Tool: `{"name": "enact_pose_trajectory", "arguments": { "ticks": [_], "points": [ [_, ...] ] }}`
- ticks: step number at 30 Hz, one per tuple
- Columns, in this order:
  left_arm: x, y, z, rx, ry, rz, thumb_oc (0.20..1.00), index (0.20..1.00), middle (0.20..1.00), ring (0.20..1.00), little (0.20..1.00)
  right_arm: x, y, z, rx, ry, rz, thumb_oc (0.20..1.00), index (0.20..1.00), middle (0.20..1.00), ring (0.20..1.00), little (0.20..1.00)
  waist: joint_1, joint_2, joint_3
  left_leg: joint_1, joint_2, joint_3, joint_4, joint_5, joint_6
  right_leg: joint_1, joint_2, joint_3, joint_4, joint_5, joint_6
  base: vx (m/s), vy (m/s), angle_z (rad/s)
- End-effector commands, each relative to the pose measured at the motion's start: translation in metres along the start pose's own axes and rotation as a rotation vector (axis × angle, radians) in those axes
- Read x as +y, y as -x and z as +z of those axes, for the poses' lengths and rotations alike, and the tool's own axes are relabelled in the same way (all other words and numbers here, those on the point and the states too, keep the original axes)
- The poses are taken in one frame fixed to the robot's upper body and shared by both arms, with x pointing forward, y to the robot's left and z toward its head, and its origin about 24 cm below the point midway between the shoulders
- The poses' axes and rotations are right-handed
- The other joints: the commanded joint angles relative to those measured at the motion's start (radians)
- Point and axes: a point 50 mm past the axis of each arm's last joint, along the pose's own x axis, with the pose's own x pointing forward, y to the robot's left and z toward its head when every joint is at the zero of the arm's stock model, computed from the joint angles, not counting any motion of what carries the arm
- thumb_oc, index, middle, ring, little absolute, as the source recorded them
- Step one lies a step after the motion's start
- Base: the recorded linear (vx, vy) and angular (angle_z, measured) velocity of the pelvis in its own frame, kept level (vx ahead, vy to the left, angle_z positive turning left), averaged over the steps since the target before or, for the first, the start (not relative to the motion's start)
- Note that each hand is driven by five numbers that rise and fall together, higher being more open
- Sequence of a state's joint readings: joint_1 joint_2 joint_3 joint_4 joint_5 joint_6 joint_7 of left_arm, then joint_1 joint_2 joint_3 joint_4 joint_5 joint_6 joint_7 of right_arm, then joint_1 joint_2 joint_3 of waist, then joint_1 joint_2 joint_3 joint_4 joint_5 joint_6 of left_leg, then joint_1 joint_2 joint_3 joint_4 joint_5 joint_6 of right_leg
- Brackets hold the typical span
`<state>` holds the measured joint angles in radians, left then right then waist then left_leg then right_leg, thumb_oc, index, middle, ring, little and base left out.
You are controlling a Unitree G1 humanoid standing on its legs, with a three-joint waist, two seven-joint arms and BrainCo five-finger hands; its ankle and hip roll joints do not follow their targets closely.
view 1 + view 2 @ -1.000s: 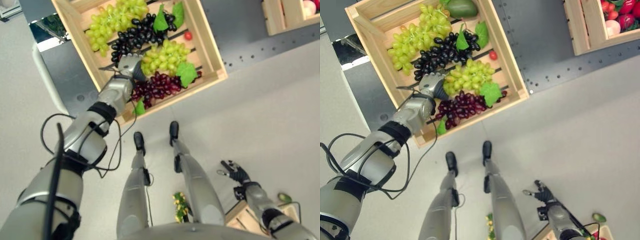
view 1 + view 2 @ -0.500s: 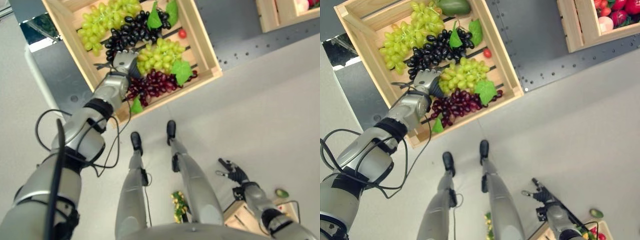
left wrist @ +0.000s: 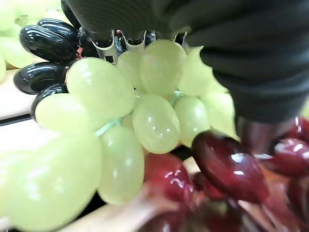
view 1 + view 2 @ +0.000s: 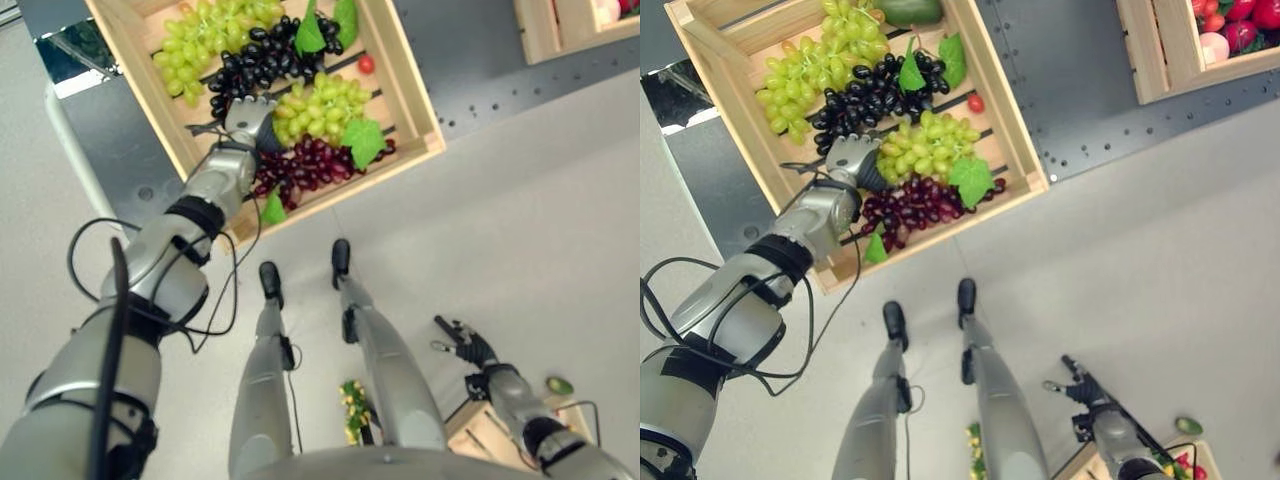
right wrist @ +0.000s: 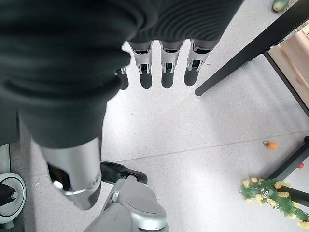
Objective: Pick up the fruits from the basket on one side to the basket on the other side
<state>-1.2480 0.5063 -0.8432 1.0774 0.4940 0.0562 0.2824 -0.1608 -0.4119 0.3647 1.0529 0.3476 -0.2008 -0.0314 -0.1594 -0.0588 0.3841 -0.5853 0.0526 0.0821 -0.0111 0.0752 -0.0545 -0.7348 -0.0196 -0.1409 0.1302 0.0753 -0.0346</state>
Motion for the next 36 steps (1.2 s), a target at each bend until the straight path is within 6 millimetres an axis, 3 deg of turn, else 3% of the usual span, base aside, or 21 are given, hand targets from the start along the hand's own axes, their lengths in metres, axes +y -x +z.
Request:
{"name": "enact_pose_trajectory", "arguments": {
  "ticks": [1, 8, 17, 24, 27, 29, 30, 34, 36],
  "points": [
    [-0.017, 0.006, -0.023, 0.106, 0.017, -0.108, 0.200, 0.200, 0.200, 0.200, 0.200, -0.022, 0.008, -0.012, 0.021, -0.008, -0.056, 1.000, 1.000, 1.000, 1.000, 1.000, 0.010, 0.005, 0.031, 0.050, 0.053, -0.031, 0.003, 0.023, -0.020, -0.010, 0.003, -0.022, 0.068, -0.016, 0.104, 0.00, 0.000, 0.00],
    [-0.018, 0.006, -0.021, 0.105, 0.009, -0.119, 0.200, 0.200, 0.200, 0.200, 0.200, -0.022, 0.008, -0.012, 0.018, -0.008, -0.054, 1.000, 1.000, 1.000, 1.000, 1.000, 0.010, 0.005, 0.032, 0.049, 0.051, -0.035, 0.005, 0.022, -0.019, -0.009, 0.001, -0.023, 0.067, -0.014, 0.105, 0.00, 0.000, 0.00],
    [-0.039, 0.016, -0.029, 0.149, -0.013, -0.186, 0.200, 0.200, 0.200, 0.200, 0.200, -0.022, 0.007, -0.007, 0.004, 0.018, -0.048, 1.000, 1.000, 1.000, 1.000, 1.000, -0.001, -0.009, 0.025, 0.050, 0.053, -0.031, 0.002, 0.023, -0.020, -0.009, 0.003, -0.020, 0.063, -0.009, 0.104, 0.00, 0.001, -0.01],
    [-0.056, 0.022, -0.023, 0.151, 0.040, -0.222, 0.200, 0.200, 0.200, 0.200, 0.200, -0.021, 0.007, -0.009, 0.015, 0.032, -0.048, 1.000, 1.000, 1.000, 1.000, 1.000, -0.001, -0.015, 0.019, 0.060, 0.051, -0.033, 0.001, 0.025, -0.021, 0.002, 0.002, -0.023, 0.062, -0.006, 0.104, 0.00, 0.000, 0.00],
    [-0.067, 0.029, -0.013, 0.139, 0.214, -0.200, 0.200, 0.200, 0.200, 0.200, 0.200, -0.019, 0.008, -0.011, 0.014, 0.015, -0.051, 1.000, 1.000, 1.000, 1.000, 1.000, 0.011, -0.006, 0.018, 0.079, 0.043, -0.035, 0.001, 0.024, -0.019, 0.020, -0.003, -0.028, 0.064, -0.007, 0.103, 0.00, 0.003, -0.01],
    [-0.067, 0.029, -0.013, 0.139, 0.215, -0.200, 0.200, 0.200, 0.200, 0.200, 0.200, -0.019, 0.008, -0.011, 0.014, 0.015, -0.051, 1.000, 1.000, 1.000, 1.000, 1.000, 0.011, -0.005, 0.018, 0.079, 0.043, -0.035, 0.000, 0.024, -0.019, 0.020, -0.003, -0.028, 0.064, -0.007, 0.103, -0.01, 0.003, -0.05],
    [-0.081, 0.043, -0.012, 0.125, 0.364, -0.182, 0.200, 0.200, 0.200, 0.200, 0.200, -0.020, 0.011, -0.019, 0.030, -0.010, -0.069, 1.000, 1.000, 1.000, 1.000, 1.000, 0.031, 0.011, 0.018, 0.095, 0.034, -0.043, 0.002, 0.020, -0.017, 0.040, -0.009, -0.029, 0.068, -0.012, 0.101, 0.00, 0.000, 0.00],
    [-0.080, 0.058, 0.007, 0.006, 0.522, -0.118, 0.200, 0.200, 0.200, 0.200, 0.200, -0.019, 0.014, -0.024, 0.033, -0.026, -0.084, 1.000, 1.000, 1.000, 1.000, 1.000, 0.052, 0.027, 0.021, 0.131, 0.021, -0.052, -0.002, 0.017, -0.015, 0.083, -0.021, -0.038, 0.065, -0.016, 0.100, 0.00, -0.001, 0.01],
    [-0.077, 0.079, 0.017, -0.087, 0.664, -0.087, 0.200, 0.200, 0.200, 0.200, 0.200, -0.020, 0.017, -0.030, 0.046, -0.050, -0.102, 1.000, 1.000, 1.000, 1.000, 1.000, 0.077, 0.043, 0.016, 0.177, 0.008, -0.056, -0.012, 0.012, -0.014, 0.144, -0.032, -0.052, 0.050, -0.018, 0.101, 0.03, 0.000, 0.15]
  ]
}}
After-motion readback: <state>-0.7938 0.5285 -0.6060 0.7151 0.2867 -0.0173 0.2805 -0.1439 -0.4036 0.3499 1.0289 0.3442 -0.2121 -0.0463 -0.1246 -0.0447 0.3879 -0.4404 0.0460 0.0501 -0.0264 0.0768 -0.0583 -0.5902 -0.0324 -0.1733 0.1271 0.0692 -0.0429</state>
